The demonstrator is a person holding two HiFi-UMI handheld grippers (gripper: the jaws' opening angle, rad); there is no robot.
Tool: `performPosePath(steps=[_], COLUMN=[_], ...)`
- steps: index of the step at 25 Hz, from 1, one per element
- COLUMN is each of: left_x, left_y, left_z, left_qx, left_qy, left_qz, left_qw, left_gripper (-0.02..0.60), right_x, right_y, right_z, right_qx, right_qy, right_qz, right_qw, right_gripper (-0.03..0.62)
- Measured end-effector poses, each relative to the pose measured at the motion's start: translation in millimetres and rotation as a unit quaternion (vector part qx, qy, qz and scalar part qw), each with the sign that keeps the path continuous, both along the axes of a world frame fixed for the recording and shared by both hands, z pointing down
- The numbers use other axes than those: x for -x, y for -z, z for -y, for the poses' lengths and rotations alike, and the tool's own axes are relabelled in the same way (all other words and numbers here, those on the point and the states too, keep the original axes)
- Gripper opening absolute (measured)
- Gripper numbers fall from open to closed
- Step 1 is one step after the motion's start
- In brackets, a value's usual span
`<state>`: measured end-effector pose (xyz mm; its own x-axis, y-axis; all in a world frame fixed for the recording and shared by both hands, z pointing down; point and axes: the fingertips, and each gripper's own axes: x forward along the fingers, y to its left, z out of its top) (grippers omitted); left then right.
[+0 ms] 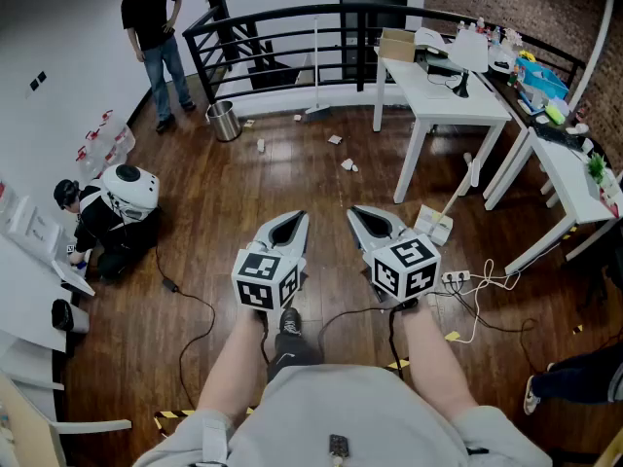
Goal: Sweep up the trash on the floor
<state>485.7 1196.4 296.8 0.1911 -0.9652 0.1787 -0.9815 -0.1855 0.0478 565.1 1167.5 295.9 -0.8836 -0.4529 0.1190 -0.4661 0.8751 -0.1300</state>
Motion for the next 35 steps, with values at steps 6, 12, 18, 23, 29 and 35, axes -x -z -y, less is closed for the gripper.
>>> performPosePath(steps=[6,12,18,23,29,35], left_x=[33,94,161,216,254,280], left_y=[-11,-22,-18,-14,-22,-37], left_z=[56,130,213,267,328,411], left_qx=[0.007,0.012,0.016,0.013,0.025,0.034], left_qy=[-0.010,-0.020,-0.044,-0.057,-0.057,-0.043], left_qz=[0.001,-0.018,-0.024,-0.026,-0.031,-0.031], left_qw=[0.9999,0.9996,0.9986,0.9980,0.9976,0.9980], left_gripper=[0.008,0.008,0.008,0.008,0.008,0.008], right_x=[31,87,159,211,245,280], right_y=[-10,-21,-14,-8,-18,-34], right_z=[60,131,209,264,323,409], right_qx=[0.007,0.011,0.017,0.014,0.026,0.035], right_qy=[-0.012,-0.027,-0.046,-0.063,-0.065,-0.045], right_qz=[-0.004,-0.019,-0.033,-0.028,-0.035,-0.031], right_qw=[1.000,0.999,0.998,0.998,0.997,0.998], right_gripper=[0.000,0.000,0.000,0.000,0.000,0.000])
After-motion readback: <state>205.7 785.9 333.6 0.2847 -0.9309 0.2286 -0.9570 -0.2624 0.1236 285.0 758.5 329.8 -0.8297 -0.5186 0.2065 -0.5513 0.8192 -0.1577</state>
